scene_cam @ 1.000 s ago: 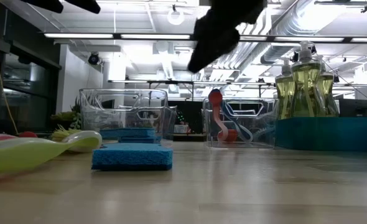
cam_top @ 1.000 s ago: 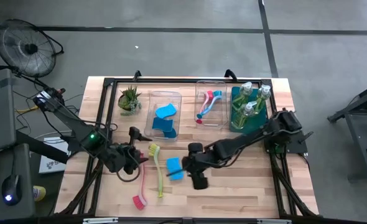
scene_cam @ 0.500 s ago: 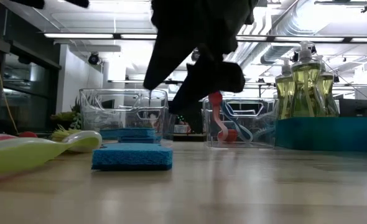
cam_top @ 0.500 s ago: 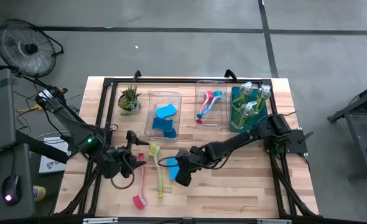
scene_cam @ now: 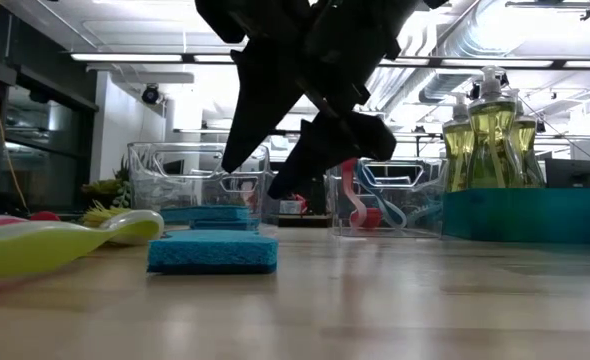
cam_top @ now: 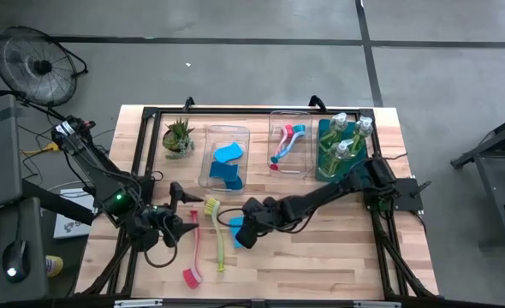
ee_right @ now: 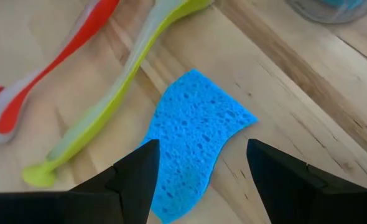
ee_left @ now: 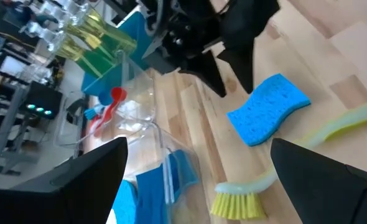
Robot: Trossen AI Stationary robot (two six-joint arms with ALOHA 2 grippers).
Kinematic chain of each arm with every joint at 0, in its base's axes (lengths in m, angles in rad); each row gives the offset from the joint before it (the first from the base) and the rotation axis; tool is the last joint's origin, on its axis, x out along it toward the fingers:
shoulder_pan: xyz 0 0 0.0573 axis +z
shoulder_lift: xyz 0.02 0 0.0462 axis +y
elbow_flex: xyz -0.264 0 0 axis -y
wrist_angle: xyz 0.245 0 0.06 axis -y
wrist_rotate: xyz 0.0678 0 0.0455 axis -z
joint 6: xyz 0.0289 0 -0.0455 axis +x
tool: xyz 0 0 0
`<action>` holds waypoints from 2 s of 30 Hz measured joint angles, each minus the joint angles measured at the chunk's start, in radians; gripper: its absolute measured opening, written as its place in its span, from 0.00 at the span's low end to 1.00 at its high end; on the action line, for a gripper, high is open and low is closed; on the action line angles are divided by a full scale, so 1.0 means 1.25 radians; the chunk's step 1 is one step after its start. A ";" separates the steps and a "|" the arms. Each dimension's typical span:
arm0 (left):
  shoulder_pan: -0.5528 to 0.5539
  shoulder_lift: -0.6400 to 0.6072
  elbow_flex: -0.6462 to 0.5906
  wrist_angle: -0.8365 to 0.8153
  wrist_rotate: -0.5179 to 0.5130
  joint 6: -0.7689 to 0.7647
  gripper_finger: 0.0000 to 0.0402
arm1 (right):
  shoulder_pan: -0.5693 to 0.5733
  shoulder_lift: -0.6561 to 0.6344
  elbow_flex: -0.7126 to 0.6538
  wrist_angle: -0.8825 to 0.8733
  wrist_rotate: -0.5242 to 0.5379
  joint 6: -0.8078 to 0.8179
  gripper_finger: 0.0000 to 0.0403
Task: Pick & Place Kitchen Sink Supplies
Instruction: Put the blue dishwashing sponge into the left transparent bin
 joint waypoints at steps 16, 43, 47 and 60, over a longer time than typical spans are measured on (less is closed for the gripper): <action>-0.052 0.015 -0.028 -0.015 -0.058 -0.032 0.97 | 0.025 0.030 0.000 0.047 0.083 0.136 0.59; -0.173 0.014 -0.063 0.149 -0.014 -0.051 0.97 | -0.010 0.078 0.002 0.065 -0.148 0.170 0.79; -0.173 0.014 -0.063 0.148 -0.007 -0.041 0.97 | -0.023 0.078 0.001 0.095 -0.153 0.170 0.80; -0.172 0.014 -0.063 0.128 0.014 -0.033 0.97 | -0.064 0.108 0.004 0.110 -0.185 0.190 0.78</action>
